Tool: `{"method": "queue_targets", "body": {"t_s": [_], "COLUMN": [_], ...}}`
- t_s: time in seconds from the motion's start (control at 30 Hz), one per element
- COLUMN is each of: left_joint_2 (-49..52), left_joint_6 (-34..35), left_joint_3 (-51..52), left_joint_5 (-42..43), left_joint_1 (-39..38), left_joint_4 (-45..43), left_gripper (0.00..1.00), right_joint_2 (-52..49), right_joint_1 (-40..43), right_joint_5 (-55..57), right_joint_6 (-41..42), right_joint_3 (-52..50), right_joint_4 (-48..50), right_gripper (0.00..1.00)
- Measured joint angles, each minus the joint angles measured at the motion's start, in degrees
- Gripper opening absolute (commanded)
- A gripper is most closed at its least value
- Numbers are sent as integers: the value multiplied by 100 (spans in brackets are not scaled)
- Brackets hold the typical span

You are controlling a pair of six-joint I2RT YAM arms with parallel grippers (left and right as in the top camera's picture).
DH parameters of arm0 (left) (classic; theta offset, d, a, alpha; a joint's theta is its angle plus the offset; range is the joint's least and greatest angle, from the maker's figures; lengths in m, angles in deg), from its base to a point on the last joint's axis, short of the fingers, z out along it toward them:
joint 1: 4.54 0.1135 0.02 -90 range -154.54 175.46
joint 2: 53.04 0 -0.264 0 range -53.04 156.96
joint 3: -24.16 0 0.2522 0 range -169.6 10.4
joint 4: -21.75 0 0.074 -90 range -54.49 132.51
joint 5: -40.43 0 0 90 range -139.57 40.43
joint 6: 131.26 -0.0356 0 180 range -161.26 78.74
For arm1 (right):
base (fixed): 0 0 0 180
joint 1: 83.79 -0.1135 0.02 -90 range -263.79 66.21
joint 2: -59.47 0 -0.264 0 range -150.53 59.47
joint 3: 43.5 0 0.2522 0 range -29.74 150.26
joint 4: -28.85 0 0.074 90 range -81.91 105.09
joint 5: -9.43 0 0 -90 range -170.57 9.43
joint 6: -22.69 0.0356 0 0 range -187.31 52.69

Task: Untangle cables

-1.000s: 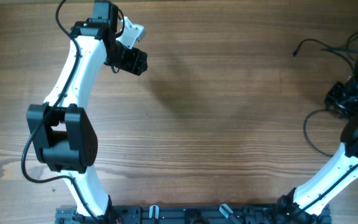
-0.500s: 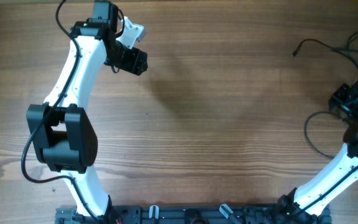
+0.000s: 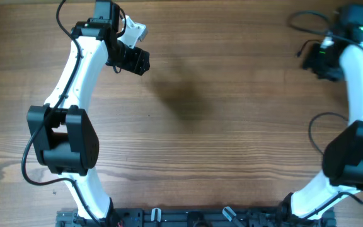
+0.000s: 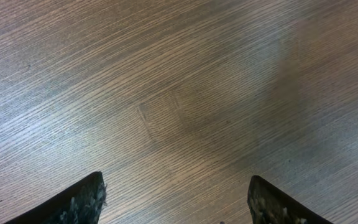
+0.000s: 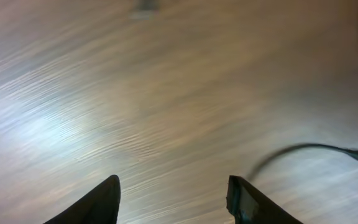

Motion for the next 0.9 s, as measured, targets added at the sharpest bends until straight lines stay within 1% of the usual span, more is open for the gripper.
{"method": "queue_targets", "body": {"t_s": [0.07,0.17,0.27,0.37,0.47,0.53,0.63,0.77,0.9], "left_joint_2": [0,0,-15,-90,-334,-525,-907,-1290,-1412], "left_joint_6": [48,144,219,315,417,472,614,813,1040], "left_joint_3": [0,0,0,0,0,0,0,0,0], "left_joint_5": [-2,-13,-94,-146,-170,-195,-299,-651,-1038], "left_joint_1": [0,0,0,0,0,0,0,-31,-118], "left_joint_4": [-7,-24,-35,-74,-149,-170,-214,-267,-271], "left_gripper": [79,83,85,86,87,91,91,93,94], "right_joint_2": [4,4,4,4,4,4,4,4,4], "right_joint_1": [-389,-1067,-1543,-1845,-1943,-1956,-1956,-1956,-1956], "right_joint_5": [0,28,31,31,31,33,55,68,-85], "right_joint_6": [-15,33,79,118,146,184,227,245,190], "right_joint_3": [0,0,0,0,0,0,0,22,208], "right_joint_4": [9,146,304,407,413,415,463,503,511], "right_gripper": [58,61,63,65,65,65,65,66,67]}}
